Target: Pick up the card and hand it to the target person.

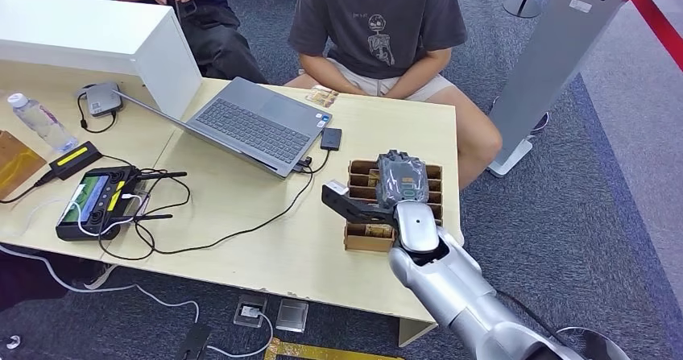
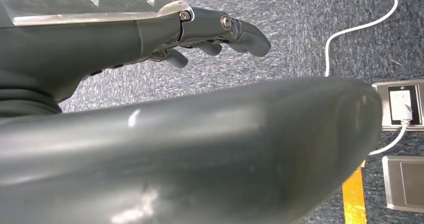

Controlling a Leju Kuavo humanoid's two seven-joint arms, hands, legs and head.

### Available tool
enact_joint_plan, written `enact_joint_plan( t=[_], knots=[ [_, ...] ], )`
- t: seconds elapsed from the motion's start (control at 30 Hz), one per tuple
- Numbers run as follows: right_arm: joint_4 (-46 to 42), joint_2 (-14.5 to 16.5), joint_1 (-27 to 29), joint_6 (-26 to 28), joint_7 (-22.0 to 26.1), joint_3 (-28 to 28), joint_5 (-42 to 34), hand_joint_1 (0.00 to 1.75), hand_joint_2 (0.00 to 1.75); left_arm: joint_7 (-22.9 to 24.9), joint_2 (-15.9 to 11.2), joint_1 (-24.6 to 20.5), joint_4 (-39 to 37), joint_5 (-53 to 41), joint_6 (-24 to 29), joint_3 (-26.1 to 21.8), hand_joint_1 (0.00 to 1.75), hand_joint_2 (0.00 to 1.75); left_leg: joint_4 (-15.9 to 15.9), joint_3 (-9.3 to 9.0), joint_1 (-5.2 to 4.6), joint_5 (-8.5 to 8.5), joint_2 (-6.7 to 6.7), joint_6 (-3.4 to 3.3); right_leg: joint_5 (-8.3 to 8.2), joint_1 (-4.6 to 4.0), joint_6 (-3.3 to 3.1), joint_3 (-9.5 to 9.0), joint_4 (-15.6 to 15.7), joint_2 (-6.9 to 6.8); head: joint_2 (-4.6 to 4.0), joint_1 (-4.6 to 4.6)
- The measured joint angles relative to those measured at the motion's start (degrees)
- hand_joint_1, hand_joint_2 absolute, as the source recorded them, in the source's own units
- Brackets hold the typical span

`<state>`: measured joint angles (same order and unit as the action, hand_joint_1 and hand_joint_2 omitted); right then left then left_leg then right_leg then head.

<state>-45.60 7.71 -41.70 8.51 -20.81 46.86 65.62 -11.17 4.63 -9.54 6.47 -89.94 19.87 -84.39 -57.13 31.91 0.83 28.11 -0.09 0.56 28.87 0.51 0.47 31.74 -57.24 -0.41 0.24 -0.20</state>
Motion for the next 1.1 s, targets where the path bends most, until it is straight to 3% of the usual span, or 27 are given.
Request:
enact_joint_plan(
  t=[0.73,0.83,1.0,1.1],
  knots=[
    [-5.53,-1.19,4.08,-1.63,-1.17,0.17,1.47,0.94,1.75,-0.48,0.0,0.0,0.0,0.0,-0.02,0.0,0.0,0.0,0.0,0.0,0.0,0.0,0.0,0.0,0.0,0.0,0.0,0.01,0.0,0.01,0.0,0.0],
    [-5.59,-1.2,4.19,-1.72,-1.17,0.2,1.48,1.0,1.75,-0.46,0.0,0.0,0.0,0.0,-0.02,0.0,0.0,0.0,0.0,0.0,0.0,0.0,0.0,0.0,0.0,0.0,0.0,0.0,0.0,0.01,0.0,-0.01],
    [-5.59,-1.2,4.22,-1.79,-1.17,0.24,1.49,1.29,1.75,-0.13,0.0,0.0,0.0,0.0,0.0,0.0,0.0,0.0,0.0,0.0,0.0,0.0,0.0,0.0,0.0,0.0,0.0,0.0,0.0,0.01,0.0,0.01],
    [-5.59,-1.2,4.22,-1.43,-1.16,0.25,1.52,1.37,1.75,0.07,0.0,0.0,0.0,0.0,0.0,0.0,0.0,0.0,0.0,0.0,0.0,0.0,0.0,0.0,0.0,0.0,0.0,0.0,0.0,0.01,0.0,0.01]
  ],
)
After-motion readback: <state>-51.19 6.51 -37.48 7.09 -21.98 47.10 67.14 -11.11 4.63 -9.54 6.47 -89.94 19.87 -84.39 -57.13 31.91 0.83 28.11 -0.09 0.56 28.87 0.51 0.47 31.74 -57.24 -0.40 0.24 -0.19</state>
